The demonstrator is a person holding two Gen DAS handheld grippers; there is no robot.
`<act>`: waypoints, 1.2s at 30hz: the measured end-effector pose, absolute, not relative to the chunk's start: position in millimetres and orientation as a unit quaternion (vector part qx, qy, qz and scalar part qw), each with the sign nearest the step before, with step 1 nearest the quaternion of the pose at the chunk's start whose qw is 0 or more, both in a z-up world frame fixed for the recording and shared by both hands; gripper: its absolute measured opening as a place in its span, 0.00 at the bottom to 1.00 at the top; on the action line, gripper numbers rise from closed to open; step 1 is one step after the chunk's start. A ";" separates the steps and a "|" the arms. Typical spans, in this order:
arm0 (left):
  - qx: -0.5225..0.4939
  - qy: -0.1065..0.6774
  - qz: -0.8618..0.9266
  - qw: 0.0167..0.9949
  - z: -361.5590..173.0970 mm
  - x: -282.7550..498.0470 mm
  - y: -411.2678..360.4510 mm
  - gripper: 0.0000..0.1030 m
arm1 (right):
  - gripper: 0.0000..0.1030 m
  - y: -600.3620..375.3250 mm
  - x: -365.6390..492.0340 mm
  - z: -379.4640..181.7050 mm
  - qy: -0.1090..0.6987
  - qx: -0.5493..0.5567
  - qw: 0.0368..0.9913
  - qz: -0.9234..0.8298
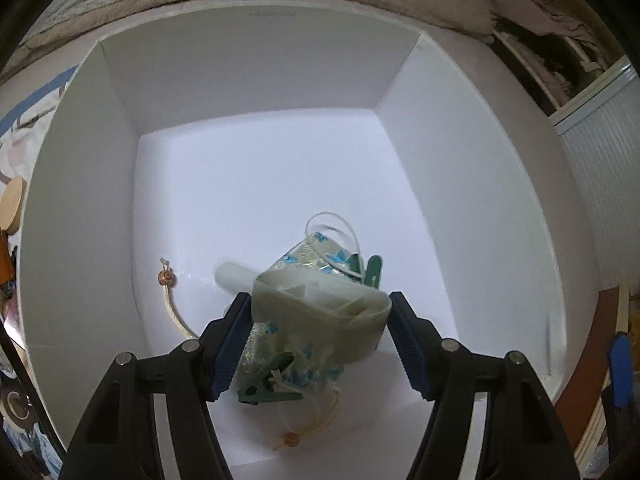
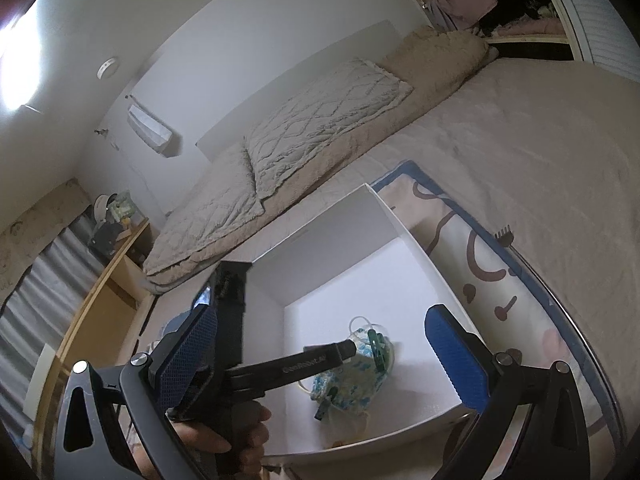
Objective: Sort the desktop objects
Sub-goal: 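Lower the grey plastic holder into the white box with the left tool, then open the left tool to release the grey holder onto the pouch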
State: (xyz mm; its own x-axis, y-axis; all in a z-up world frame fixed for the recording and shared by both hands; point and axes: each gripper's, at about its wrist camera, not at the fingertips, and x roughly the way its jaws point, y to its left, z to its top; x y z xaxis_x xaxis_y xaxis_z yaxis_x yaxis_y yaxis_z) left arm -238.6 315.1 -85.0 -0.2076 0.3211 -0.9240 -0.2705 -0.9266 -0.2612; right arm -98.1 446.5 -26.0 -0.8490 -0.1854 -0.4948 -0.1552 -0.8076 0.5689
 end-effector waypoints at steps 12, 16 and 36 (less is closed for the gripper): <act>-0.634 -0.039 0.751 0.183 -97.8 -243.4 311.1 0.73 | 1.00 446.7 -99.4 -28.7 -0.315 0.277 0.014 -0.908; -0.633 -0.044 0.751 0.184 -97.4 -242.6 307.9 0.74 | 1.00 446.1 -99.4 -29.0 -0.314 0.278 0.014 -0.908; -0.527 -0.036 0.823 0.209 -61.7 -221.9 281.9 0.77 | 1.00 447.0 -102.1 -31.4 -0.307 0.278 0.004 -0.910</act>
State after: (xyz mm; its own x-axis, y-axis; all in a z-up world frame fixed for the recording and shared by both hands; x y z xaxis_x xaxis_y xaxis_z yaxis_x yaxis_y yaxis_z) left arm -222.0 281.9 -61.7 -0.3581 0.3817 -0.8521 -0.3055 -0.9103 -0.2793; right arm -102.1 447.0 -31.4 -0.8451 -0.1775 -0.5043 -0.1638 -0.8119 0.5603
